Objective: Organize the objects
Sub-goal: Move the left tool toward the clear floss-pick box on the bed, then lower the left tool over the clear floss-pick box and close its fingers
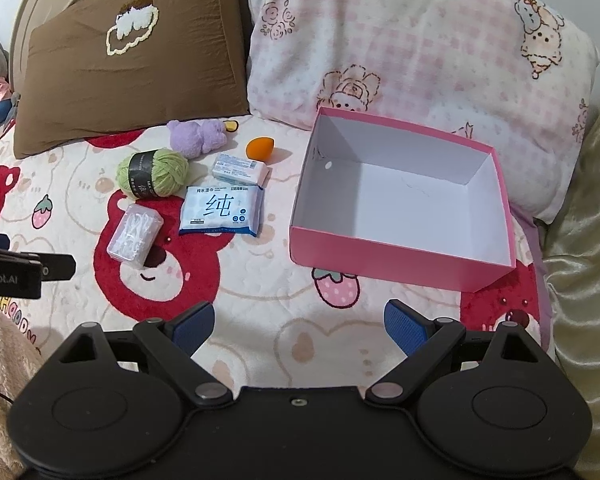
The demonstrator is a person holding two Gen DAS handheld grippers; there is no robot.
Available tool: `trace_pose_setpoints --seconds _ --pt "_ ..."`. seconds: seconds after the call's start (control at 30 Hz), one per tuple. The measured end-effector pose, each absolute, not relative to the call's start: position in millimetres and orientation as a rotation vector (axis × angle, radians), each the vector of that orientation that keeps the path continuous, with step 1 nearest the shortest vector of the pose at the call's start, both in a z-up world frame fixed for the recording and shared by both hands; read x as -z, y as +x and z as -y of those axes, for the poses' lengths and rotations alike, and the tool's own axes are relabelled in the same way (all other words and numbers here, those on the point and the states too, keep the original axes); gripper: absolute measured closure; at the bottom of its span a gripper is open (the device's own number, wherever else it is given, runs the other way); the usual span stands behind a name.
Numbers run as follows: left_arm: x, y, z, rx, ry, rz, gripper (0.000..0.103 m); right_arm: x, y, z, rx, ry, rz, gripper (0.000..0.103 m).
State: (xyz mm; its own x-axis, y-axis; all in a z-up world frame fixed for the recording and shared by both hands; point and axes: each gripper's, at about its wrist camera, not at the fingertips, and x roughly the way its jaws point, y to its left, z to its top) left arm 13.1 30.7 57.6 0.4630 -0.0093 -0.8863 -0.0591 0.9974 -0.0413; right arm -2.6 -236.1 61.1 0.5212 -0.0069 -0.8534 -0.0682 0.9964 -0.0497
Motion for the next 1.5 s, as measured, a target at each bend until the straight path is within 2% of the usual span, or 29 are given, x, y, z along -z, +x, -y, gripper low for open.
trace_pose_setpoints --seconds 0.53,1.03,1.27,1.4,1.47,1.5 --pt "-66.2 7.6 -41.1 -0.044 -0.071 -1.079 0.0 -68.8 -8.0 233.4 -0.043 -0.127 -1.005 0.009" --pt "-99.4 31.4 -41.5 0.102 0.003 -1.046 0.002 -86.1 -0.1 212.9 -0.211 -0.132 -0.978 0.009" --pt "-81.5 49.8 -41.5 0.11 0.006 -1.023 0.001 -83.8 21.0 190.7 -0.37 -0.15 -1.045 0.013" --pt "-61.8 63.8 -37.7 0.109 0.036 -1.022 0.001 -67.2 26.7 192.0 -0.422 -0.098 -1.013 0.013" --pt "-51.4 68.3 -39.4 0.114 0.004 -1.036 0.0 -56.6 33.7 195.1 -0.446 -0.05 -0.998 0.02" --pt "-46.0 70.7 -40.7 0.124 -0.01 -1.04 0.0 -52.4 37.2 195.8 -0.438 -0.045 -0.988 0.02"
